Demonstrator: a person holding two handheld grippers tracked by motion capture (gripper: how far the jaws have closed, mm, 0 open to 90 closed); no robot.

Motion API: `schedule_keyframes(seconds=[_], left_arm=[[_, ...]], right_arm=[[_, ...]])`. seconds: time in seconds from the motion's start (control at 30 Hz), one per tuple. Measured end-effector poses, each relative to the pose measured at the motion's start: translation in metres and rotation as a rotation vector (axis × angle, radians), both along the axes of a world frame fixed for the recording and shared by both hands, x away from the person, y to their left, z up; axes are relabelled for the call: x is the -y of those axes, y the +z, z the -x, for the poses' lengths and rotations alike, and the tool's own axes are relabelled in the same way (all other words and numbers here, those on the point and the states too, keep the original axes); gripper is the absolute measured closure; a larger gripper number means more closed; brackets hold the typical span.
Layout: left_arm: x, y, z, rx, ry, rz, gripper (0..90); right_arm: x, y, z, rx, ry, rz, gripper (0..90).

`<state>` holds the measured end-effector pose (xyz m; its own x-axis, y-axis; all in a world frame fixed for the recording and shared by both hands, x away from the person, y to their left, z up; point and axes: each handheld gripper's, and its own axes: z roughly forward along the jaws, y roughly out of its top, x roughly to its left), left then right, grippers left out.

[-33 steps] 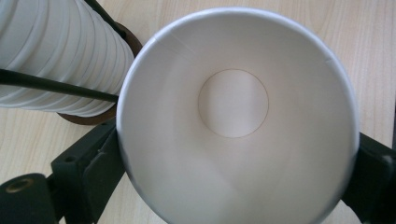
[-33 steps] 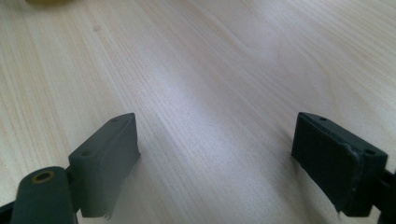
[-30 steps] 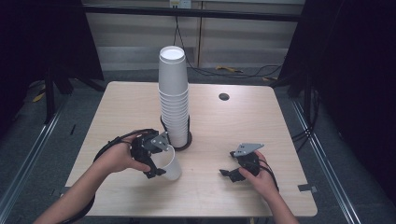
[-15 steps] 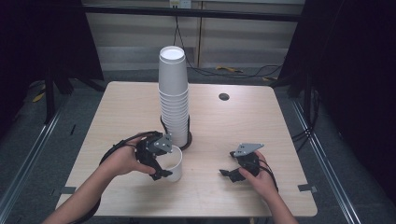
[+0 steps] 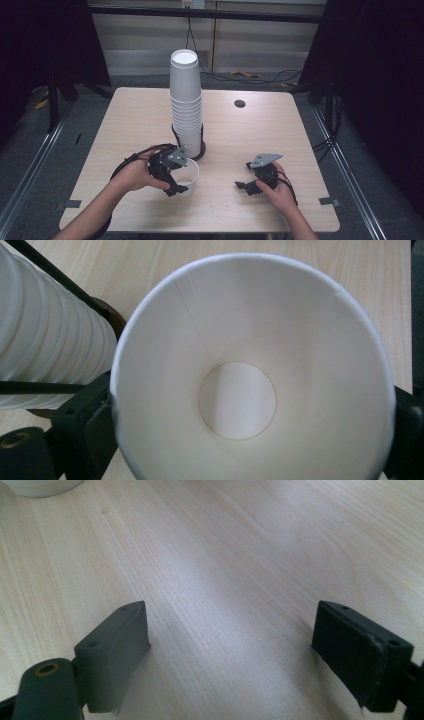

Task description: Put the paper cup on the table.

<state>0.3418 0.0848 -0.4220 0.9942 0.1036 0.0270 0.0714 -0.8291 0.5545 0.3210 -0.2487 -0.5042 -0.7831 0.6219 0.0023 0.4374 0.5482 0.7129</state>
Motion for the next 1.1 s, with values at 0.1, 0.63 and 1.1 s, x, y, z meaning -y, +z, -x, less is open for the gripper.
schedule_keyframes(seconds=[0.1,0.63,1.1], left_arm=[[0.001,-0.002,0.001,-0.004,0.008,-0.003,6.1],[0.0,-0.015,0.002,-0.046,0.033,0.011,9.8],[-0.023,-0.019,0.003,-0.061,0.088,0.048,11.7]], right_arm=[[0.0,0.0,0.0,-0.001,0.001,0.0,14.3],[0.0,0.0,0.0,-0.004,-0.001,-0.002,14.2],[0.0,0.0,0.0,-0.004,0.0,-0.002,14.2]])
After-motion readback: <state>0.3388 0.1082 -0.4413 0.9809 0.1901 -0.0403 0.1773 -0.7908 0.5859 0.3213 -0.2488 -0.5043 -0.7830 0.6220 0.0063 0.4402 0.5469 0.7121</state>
